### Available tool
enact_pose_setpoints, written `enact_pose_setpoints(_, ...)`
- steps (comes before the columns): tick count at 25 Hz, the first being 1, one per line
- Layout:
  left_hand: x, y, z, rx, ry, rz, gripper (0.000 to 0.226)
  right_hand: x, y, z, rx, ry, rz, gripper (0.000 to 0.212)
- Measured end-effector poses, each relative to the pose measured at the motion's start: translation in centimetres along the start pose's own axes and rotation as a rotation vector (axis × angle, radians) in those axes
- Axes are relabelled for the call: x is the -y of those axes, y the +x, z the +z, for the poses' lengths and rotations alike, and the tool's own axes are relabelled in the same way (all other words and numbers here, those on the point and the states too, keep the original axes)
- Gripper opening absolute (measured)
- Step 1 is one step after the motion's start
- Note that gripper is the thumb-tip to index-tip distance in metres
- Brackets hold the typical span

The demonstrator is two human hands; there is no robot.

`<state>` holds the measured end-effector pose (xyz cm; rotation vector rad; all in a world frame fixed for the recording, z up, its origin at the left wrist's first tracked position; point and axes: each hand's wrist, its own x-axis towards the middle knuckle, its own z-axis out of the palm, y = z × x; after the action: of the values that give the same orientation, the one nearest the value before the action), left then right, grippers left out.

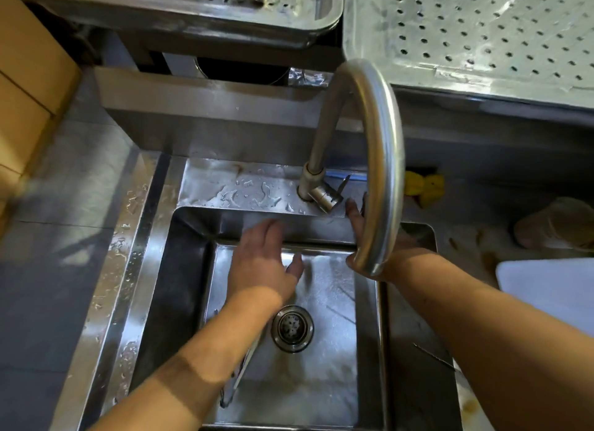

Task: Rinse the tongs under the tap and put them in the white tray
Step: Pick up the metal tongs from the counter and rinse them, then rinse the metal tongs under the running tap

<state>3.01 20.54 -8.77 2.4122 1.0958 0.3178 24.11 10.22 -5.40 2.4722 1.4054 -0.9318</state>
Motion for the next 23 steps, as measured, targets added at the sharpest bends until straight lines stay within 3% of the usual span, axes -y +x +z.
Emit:
enact_pose_setpoints(2, -1.4, 2.3, -1.4, 0.033, 0.071, 0.081, 0.071, 0.7, -0.7, -0.4, -0.029, 0.048, 0.031, 0.108)
enact_pose_setpoints(5, -2.2, 4.6, -1.5, 0.324, 0.286, 0.08, 0.086, 1.0, -0.6, -0.3, -0.019, 0.318, -0.005, 0.097)
enact_pose_setpoints(7, -2.1, 4.6, -1.0, 0.418, 0.368, 0.057, 0.092, 0.8, -0.5, 0.3, -0.019, 0.387, -0.016, 0.105)
enact_pose_setpoints(9, -2.2, 4.7, -1.1, 0.45, 0.384, 0.053, 0.093, 0.3, -0.1, 0.9, -0.048, 0.123, 0.037, 0.112)
enact_pose_setpoints(11, -2.7, 4.7, -1.9, 0.476, 0.38, 0.035, 0.094, 0.4, 0.4, 0.3, -0.053, -0.007, 0.071, 0.105)
enact_pose_setpoints(13, -3.4, 4.7, -2.7, 0.494, 0.398, 0.022, 0.095, 0.5, -0.1, -0.3, -0.074, 0.076, 0.085, 0.092)
enact_pose_setpoints(17, -4.1, 4.9, -3.7, 0.586, 0.424, 0.029, 0.099, 2.1, -8.0, 3.2, -0.282, 0.211, 0.113, 0.075)
enact_pose_setpoints(20, -4.3, 5.0, -4.0, 0.609, 0.408, 0.025, 0.1, 2.2, -15.4, 7.2, -0.337, 0.147, 0.087, 0.059)
enact_pose_setpoints(23, -4.4, 4.9, -4.2, 0.608, 0.388, 0.016, 0.1, 0.0, -19.5, 9.0, -0.357, 0.103, 0.154, 0.06)
